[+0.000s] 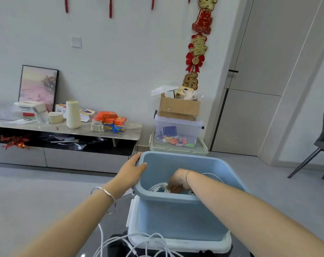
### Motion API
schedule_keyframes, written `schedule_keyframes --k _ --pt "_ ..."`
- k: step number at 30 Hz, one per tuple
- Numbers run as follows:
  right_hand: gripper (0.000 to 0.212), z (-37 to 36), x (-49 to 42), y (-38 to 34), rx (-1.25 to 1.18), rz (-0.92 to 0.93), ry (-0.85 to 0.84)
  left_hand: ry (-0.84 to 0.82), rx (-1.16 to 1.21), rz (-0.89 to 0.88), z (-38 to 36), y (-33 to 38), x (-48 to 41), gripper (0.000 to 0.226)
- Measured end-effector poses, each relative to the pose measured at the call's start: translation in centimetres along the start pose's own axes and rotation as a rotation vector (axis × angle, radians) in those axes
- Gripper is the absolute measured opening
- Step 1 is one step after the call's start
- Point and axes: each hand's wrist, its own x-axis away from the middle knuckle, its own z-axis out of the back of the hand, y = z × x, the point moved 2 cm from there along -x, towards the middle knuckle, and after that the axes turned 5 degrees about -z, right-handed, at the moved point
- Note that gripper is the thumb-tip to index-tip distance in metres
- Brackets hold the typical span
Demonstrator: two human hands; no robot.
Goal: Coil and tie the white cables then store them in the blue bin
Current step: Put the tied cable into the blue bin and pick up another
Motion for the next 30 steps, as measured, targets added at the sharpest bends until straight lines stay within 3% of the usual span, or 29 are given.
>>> schedule_keyframes --k 4,8,10,13,18,23,30 --pt "0.027 -0.7 -0.8 0.6 0.039 -0.034 -0.034 0.028 0.063 0.001 -0.1 -0.3 -0.2 0.044" --pt "0.009 0.8 1.9 0.6 -0.277 0.124 -0.011 0.063 0.141 0.002 0.0 -0.2 0.4 0.047" --pt "0.024 1.9 4.9 0.3 -0.449 0.260 -0.082 0.083 0.209 -0.003 0.1 -0.1 1.1 0.047" --pt "0.019 3.5 9.8 0.4 -0.657 0.394 -0.190 0.096 0.239 -0.023 0.3 0.2 2.7 0.038" --pt "0.018 3.2 16.9 2.0 -0.789 0.481 -0.258 0.045 0.096 -0.069 0.8 0.9 6.0 0.067" --pt "0.022 -0.2 20.9 6.3 -0.765 0.475 -0.233 0.062 -0.017 -0.160 0.6 1.8 11.3 0.064" --pt "0.020 -6.5 21.8 15.0 -0.379 0.340 -0.047 -0.058 -0.232 -0.236 -1.7 -1.1 19.8 0.052"
